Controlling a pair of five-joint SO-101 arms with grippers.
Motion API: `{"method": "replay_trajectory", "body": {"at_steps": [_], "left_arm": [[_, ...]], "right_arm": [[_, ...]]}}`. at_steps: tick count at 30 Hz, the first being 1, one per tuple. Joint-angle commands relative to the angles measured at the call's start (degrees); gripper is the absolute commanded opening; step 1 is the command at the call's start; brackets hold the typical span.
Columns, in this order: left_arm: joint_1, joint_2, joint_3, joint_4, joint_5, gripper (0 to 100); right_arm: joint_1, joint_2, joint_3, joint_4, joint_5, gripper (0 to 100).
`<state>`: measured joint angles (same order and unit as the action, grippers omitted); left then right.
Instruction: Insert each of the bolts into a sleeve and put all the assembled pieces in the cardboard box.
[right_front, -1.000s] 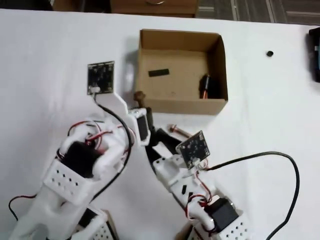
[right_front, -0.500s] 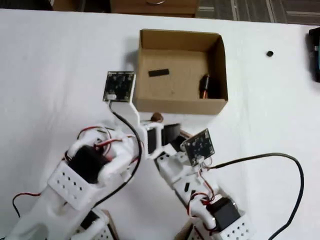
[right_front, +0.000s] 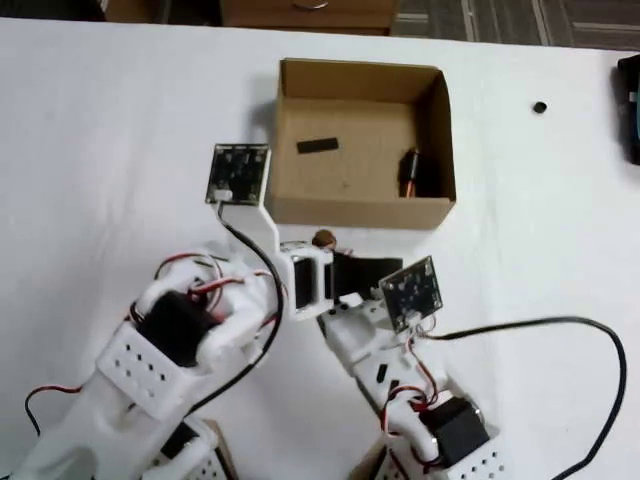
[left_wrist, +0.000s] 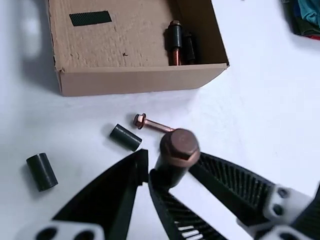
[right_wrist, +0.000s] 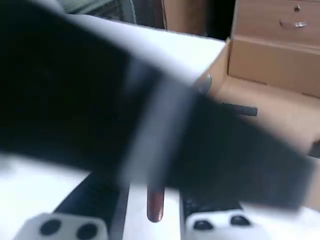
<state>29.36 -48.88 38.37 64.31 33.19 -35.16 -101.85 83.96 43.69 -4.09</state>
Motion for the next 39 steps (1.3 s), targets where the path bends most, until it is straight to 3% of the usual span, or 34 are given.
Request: {"method": "replay_trajectory", "body": {"at_steps": [1, 8, 12, 15, 19, 21, 24, 30, 34, 39], "left_arm": [[-1.1, -0.3, 2.1, -3.3, -0.6, 49], [-12.0, -0.3, -3.4, -4.0, -0.6, 49], [-17.8, -0.3, -10.2, -2.5, -2.7, 44], [-19.8, -0.3, -13.8, 0.4, -4.7, 29], [-20.6, -0.2, -14.4, 5.5, -4.9, 0], [-20.7, -0.2, -14.4, 8.8, -5.6, 5], [-20.8, 0.2, -12.4, 12.2, -10.4, 2], [-22.1, -0.1, 3.8, 11.4, -23.9, 2], [-24.4, -0.3, 16.0, 5.2, -29.6, 2], [-27.4, -0.3, 28.8, -5.5, -30.6, 2]], "right_arm": [[0.6, -1.2, -4.6, 1.2, 0.3, 1.9], [1.2, -1.1, -4.7, 3.4, 0.3, 1.9], [7.4, 0.8, -4.4, 3.1, 0.4, 1.9], [12.4, 5.2, -4.8, 1.9, 0.4, 1.9], [14.9, 11.8, -8.3, -2.6, 0.4, 1.9], [14.8, 16.0, -11.7, -3.3, 0.4, 1.9], [15.0, 23.6, -18.0, -3.3, 0.4, 1.9], [15.2, 40.9, -33.9, -2.9, 0.4, 1.9], [15.2, 54.6, -45.1, -1.8, 3.3, 1.9], [16.0, 73.0, -61.8, 5.4, 4.8, 1.9]]}}
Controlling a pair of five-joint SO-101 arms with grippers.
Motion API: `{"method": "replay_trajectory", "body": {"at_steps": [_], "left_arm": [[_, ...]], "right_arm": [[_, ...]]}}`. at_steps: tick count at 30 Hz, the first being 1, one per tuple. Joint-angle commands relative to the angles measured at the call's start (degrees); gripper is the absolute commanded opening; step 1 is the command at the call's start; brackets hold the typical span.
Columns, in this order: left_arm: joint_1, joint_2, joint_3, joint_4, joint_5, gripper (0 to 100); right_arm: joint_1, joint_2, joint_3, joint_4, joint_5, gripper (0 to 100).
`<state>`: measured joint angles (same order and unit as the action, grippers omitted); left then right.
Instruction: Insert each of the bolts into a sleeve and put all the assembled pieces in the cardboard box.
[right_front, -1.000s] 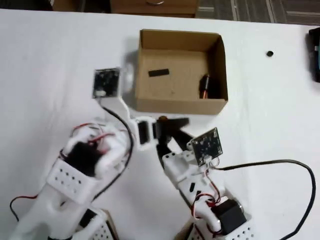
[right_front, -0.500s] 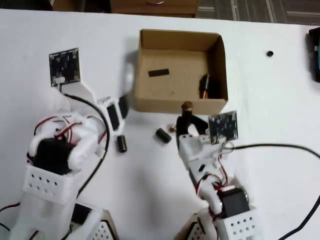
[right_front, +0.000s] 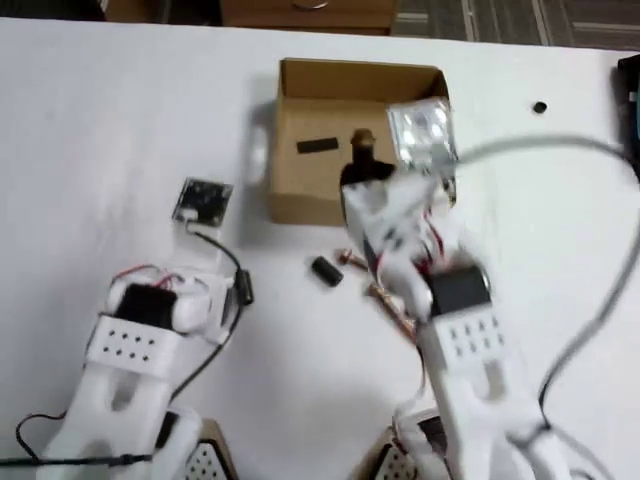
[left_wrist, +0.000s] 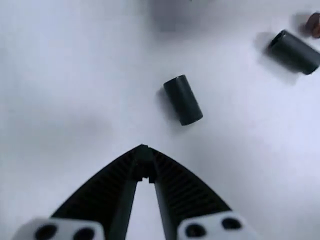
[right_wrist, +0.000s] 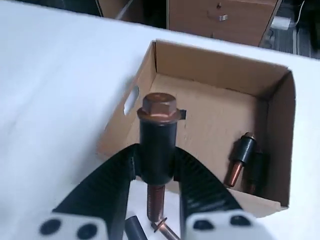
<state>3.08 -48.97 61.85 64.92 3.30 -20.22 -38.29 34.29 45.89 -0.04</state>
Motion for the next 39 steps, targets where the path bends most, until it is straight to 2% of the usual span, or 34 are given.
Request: {"method": "replay_trajectory", "body": {"at_steps": [1, 5, 12, 21, 28, 35, 39], "left_arm": [[-1.1, -0.2, 7.7, -8.3, -0.9, 2], [-0.9, -0.3, 14.3, -16.3, -0.8, 2], [-1.1, -0.3, 14.5, -17.5, -0.7, 2], [-1.1, -0.3, 14.5, -17.5, -0.7, 2], [-1.1, -0.2, 14.5, -18.3, -0.6, 2], [-1.1, -0.2, 14.5, -18.3, -0.6, 2], [-1.1, -0.2, 14.5, -18.3, -0.6, 2]], "right_arm": [[1.6, 13.0, -15.7, 4.8, 0.8, 1.9], [5.1, 27.0, -29.4, 10.9, 0.8, 1.9], [10.1, 49.4, -47.5, 17.0, 1.2, 1.9], [10.7, 69.0, -60.4, 17.1, 3.3, 1.9], [12.3, 84.7, -66.5, 12.2, 3.3, 2.9], [12.9, 88.8, -73.7, 16.5, 3.3, 25.1], [12.8, 88.2, -74.0, 21.0, 3.3, 29.1]]}}
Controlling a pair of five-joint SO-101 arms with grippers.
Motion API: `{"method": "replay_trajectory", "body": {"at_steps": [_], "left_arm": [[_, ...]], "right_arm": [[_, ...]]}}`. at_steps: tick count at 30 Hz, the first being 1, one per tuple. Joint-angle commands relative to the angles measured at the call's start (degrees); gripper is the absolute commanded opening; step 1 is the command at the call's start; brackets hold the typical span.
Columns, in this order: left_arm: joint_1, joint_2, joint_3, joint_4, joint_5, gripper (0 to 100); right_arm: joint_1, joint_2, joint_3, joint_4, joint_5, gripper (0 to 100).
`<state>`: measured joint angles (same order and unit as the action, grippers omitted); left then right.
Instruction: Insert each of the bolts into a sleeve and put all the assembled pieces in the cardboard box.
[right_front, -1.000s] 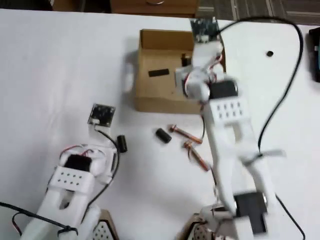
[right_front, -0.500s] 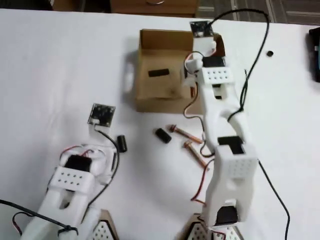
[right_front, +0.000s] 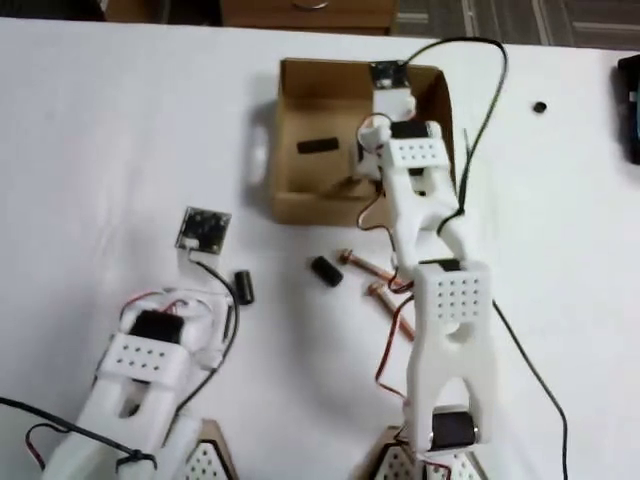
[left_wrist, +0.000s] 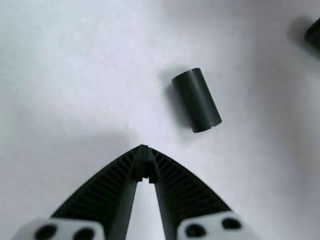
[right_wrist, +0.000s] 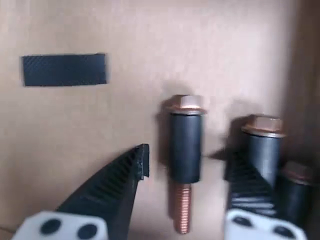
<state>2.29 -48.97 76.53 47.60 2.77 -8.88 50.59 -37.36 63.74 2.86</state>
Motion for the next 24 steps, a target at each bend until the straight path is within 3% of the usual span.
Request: {"method": "replay_trajectory", "body": {"at_steps": [1, 19, 24], "left_arm": [[-0.4, -0.2, -0.1, -1.0, -0.1, 2], [-0.4, -0.2, -0.2, -1.0, -0.1, 2], [-6.2, -0.2, -1.3, -0.7, 1.5, 2]], "right_arm": [[1.5, -0.7, -2.5, 4.4, 0.4, 29.1], [-1.9, -21.1, -20.2, 34.7, -0.1, 29.1], [-3.9, -32.5, -19.3, 37.5, 0.0, 29.1]]}}
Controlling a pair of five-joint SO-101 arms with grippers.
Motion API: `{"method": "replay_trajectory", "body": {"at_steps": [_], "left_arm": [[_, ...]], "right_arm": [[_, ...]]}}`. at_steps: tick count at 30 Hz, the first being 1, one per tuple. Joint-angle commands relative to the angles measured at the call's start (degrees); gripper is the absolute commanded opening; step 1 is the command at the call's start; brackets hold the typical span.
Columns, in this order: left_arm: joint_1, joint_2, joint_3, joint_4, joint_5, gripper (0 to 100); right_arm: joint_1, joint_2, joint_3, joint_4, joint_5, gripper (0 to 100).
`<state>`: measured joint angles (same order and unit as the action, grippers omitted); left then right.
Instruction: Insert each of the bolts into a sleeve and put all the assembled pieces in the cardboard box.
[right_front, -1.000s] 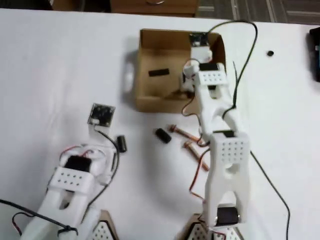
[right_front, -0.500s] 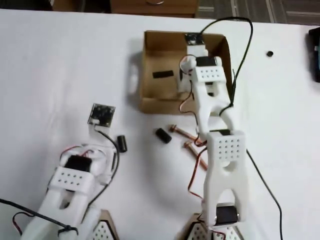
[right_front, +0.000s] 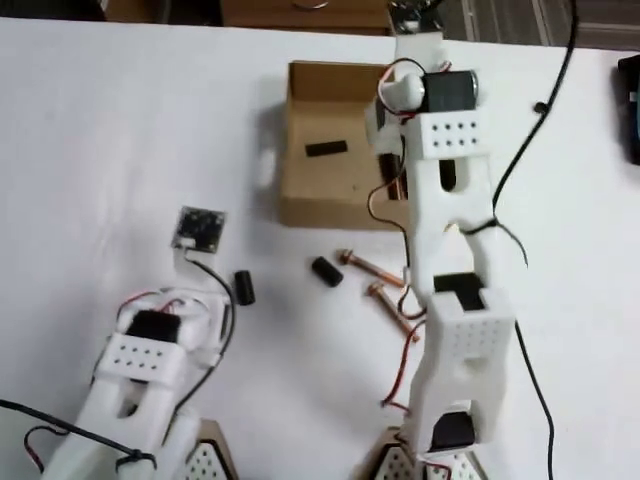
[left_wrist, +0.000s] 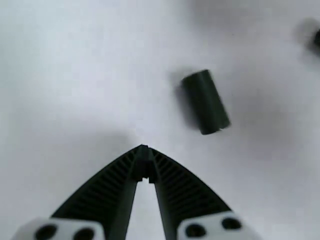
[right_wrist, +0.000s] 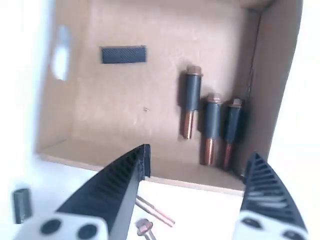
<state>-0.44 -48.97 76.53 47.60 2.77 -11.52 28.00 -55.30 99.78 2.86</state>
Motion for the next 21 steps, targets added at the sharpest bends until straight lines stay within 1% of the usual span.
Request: {"method": "replay_trajectory", "body": {"at_steps": [1, 4, 7, 10, 13, 15, 18, 21], "left_arm": [[-5.0, -0.2, -1.3, -0.6, 2.6, 2], [-10.8, -0.2, -1.3, -0.4, 3.3, 2], [-15.8, -0.2, -1.5, 0.0, 3.3, 2], [-19.1, -0.2, -1.5, -0.4, 3.2, 2], [-19.8, -0.2, -1.4, -0.4, 3.3, 2], [-19.8, -0.2, -1.2, -0.5, 3.3, 2], [-19.8, -0.1, -1.2, -0.6, 3.3, 2], [-19.6, 0.2, -1.2, -0.6, 3.3, 2]], "right_arm": [[-1.8, -12.9, -0.4, 1.5, 0.2, 29.1], [-3.9, -23.0, 5.4, 1.5, 0.4, 29.1], [-6.5, -33.9, 14.5, 1.5, 0.4, 29.1], [-9.0, -43.6, 24.1, 1.5, 0.5, 29.1], [-10.5, -52.5, 33.6, 1.4, 0.5, 29.0], [-11.1, -58.6, 40.4, 1.4, 2.0, 29.0], [-13.8, -68.2, 50.3, 1.5, 5.3, 29.0], [-18.6, -77.2, 58.5, 1.5, 5.6, 29.0]]}}
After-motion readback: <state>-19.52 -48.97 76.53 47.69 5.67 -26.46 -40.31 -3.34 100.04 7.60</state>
